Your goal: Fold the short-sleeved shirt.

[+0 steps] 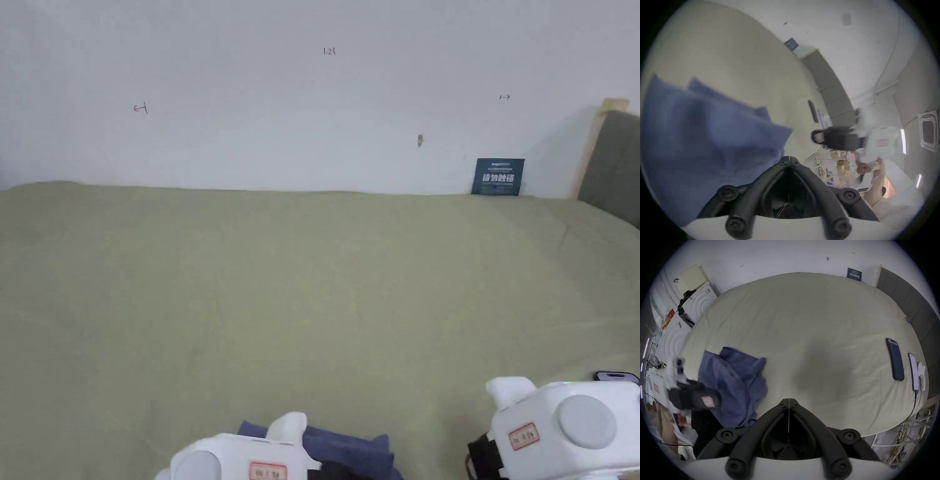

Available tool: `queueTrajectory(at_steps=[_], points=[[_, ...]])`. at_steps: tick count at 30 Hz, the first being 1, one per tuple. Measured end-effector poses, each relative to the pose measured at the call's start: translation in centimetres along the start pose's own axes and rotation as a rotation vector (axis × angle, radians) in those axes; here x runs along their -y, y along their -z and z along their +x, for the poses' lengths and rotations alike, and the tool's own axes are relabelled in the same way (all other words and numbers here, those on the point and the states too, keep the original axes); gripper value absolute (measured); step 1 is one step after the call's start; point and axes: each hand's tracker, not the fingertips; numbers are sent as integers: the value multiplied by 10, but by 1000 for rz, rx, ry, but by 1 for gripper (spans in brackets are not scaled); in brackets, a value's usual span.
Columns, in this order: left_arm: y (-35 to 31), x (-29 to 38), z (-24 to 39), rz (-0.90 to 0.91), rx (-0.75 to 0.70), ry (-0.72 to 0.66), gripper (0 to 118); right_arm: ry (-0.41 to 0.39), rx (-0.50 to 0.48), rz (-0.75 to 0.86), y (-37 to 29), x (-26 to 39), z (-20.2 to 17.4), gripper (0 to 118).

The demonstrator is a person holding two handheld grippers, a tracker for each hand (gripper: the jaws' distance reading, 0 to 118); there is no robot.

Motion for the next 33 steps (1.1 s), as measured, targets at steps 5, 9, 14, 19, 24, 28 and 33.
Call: queueTrajectory(at_steps=[5,9,14,19,24,28,33], points=[[-72,-28,-9,127,-91,86,0,-21,-82,-17,10,-2,-40,0],[-109,-41,-42,165,-195,7,0,54,-201,-40,25,-7,-74,0],[-134,-42,-77,170,-223,-52,0,85,-197,-121,71,-12,-101,0],[-139,-38,-87,107,-209,2,25,27,-53,-71,91,-1,-121,0],[-140,-35,-112,107,-114,-36,112,53,-99,-76,87,0,-110,0],[-120,-31,-137,60,60,-164,112,66,-119,-73,87,1,-105,0],[-77,-27,-133,-11,115,-100,112,71,-126,-70,86,1,-105,0]])
